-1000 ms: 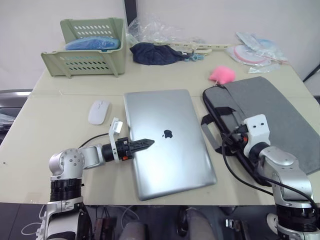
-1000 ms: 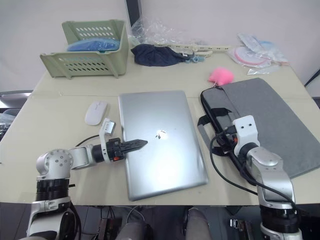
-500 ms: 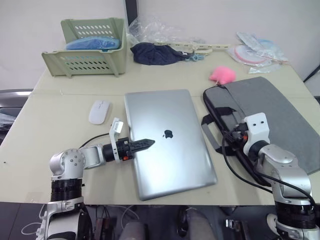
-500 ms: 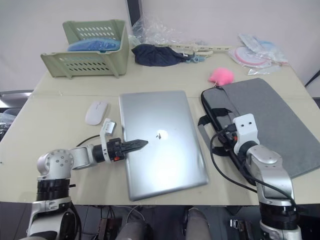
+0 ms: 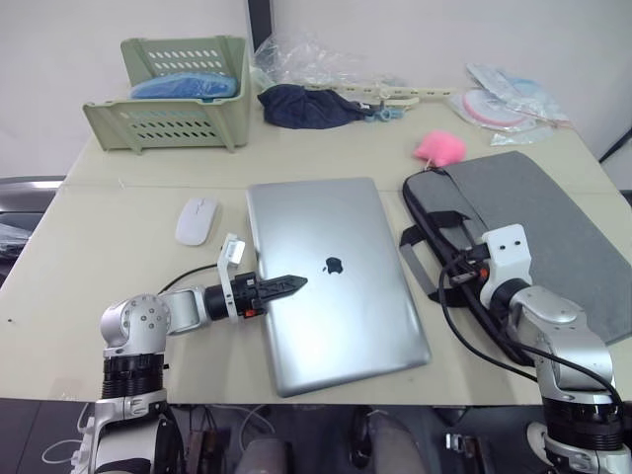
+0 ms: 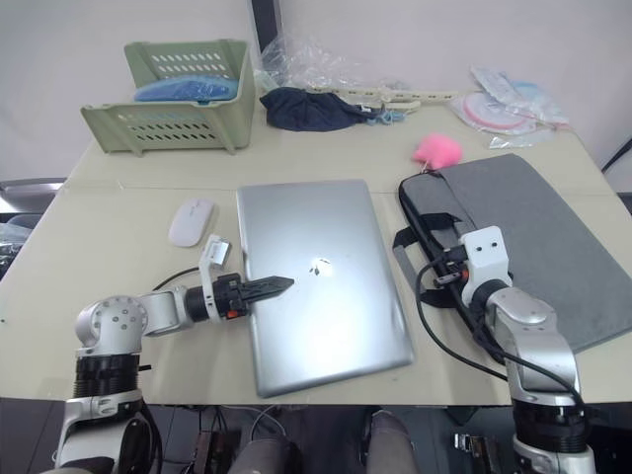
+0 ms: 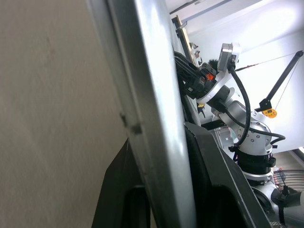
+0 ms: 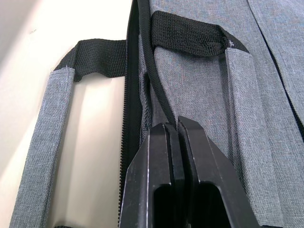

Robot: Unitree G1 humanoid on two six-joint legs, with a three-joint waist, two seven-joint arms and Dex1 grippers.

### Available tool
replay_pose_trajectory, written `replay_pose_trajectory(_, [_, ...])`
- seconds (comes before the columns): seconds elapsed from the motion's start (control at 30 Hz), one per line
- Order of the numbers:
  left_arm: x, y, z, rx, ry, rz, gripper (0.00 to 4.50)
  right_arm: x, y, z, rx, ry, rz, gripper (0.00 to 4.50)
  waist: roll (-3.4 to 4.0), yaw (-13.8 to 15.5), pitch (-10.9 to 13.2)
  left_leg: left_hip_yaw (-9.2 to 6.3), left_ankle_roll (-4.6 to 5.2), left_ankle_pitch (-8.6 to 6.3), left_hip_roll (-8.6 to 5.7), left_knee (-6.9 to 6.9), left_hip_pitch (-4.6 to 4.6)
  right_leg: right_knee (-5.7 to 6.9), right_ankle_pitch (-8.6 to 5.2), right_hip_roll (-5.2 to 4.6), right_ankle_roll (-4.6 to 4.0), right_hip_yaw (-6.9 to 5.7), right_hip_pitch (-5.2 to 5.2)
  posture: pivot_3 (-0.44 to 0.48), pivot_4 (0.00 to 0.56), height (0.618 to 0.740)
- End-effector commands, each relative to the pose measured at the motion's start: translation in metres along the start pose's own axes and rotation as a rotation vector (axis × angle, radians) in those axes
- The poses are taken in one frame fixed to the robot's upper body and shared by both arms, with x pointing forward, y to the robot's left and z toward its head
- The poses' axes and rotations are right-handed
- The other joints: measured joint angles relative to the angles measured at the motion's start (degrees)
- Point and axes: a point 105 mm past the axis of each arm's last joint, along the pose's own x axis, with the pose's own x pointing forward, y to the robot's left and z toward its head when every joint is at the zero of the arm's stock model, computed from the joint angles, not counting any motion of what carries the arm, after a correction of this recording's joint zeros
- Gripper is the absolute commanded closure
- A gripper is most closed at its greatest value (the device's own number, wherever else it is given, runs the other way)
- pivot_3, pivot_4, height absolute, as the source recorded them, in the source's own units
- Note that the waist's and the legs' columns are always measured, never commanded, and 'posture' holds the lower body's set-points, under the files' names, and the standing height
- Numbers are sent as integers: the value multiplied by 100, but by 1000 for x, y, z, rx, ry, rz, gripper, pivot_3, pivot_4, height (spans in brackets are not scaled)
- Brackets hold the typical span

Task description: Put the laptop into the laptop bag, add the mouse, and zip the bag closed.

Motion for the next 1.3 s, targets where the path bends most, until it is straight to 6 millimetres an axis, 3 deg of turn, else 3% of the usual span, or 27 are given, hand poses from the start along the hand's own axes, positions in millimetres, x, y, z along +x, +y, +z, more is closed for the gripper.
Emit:
replay_pose_trajectory(0.03, [2,6,-6,49,35,94,3963,-8,-10,16,4,-49,-42,4418,0,0,0,0,0,0,0,0,0,0,0,0,0,0,0,0,150,740])
replay_pose_trajectory(0.27, [1,7,-11,49,58,90,3963,-18,6,43,-60,-77,4,4418,0,-2,0,0,0,0,0,2,0,1,0,0,0,0,0,0,150,740])
replay_pose_trajectory(0.37, [7,5,-7,63,64,76,3963,-24,15,66,-76,-104,25,4418,0,-4,0,0,0,0,0,2,-1,6,0,0,0,1,0,0,150,740])
replay_pose_trajectory(0.57, [19,5,5,81,48,58,3963,-25,14,95,-88,-102,15,4418,0,5,0,-2,0,0,-1,9,0,15,0,-2,-1,2,0,0,150,740])
replay_pose_trajectory(1.3, [52,16,18,-20,0,64,3963,-29,33,90,-84,-73,50,4418,-1,-5,0,2,0,0,-4,13,1,26,0,-5,0,3,0,0,150,740])
